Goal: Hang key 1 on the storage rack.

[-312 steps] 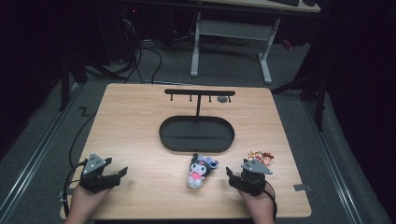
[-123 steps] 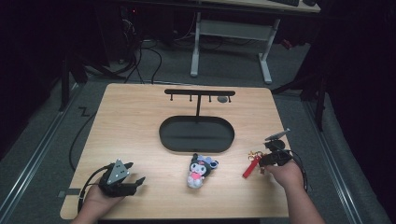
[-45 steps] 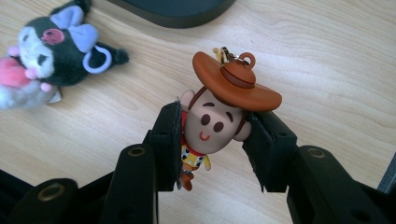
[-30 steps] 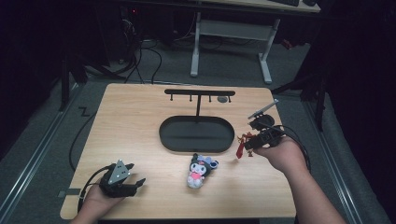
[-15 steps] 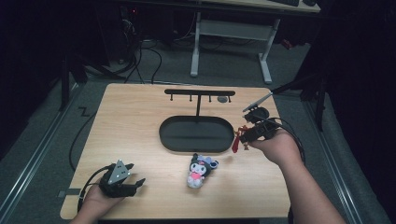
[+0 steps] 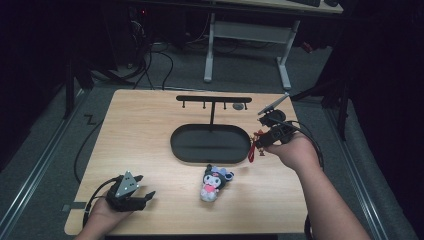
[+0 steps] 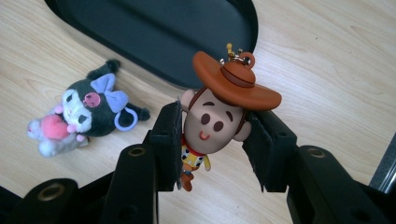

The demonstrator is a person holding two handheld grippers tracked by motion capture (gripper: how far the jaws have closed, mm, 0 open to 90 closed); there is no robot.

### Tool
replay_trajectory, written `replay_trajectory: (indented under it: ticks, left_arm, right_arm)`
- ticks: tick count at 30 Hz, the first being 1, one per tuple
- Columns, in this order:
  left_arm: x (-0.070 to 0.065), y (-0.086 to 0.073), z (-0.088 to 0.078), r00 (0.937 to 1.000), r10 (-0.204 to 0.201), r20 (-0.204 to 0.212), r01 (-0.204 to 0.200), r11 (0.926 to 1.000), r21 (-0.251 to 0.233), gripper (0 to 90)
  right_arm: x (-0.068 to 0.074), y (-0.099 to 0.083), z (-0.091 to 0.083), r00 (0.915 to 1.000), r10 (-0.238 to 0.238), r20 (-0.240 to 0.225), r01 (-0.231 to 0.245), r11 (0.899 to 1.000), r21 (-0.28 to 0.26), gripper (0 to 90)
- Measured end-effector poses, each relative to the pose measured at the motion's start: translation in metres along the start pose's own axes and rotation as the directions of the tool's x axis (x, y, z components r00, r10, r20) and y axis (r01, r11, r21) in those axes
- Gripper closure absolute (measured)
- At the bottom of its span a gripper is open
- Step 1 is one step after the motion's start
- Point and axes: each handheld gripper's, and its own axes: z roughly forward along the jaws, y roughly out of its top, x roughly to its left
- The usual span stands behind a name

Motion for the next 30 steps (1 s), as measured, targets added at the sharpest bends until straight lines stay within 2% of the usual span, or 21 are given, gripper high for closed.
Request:
replay_trajectory:
  ticks: [30]
  left_arm:
    - [0.002,-0.001,-0.001,1.0,-0.009,0.0,0.009,1.0,0.001,29.3]
  right_arm:
    - [-0.002,0.032,0.002,1.0,-0.008,-0.003,0.008,1.0,-0.012,58.5]
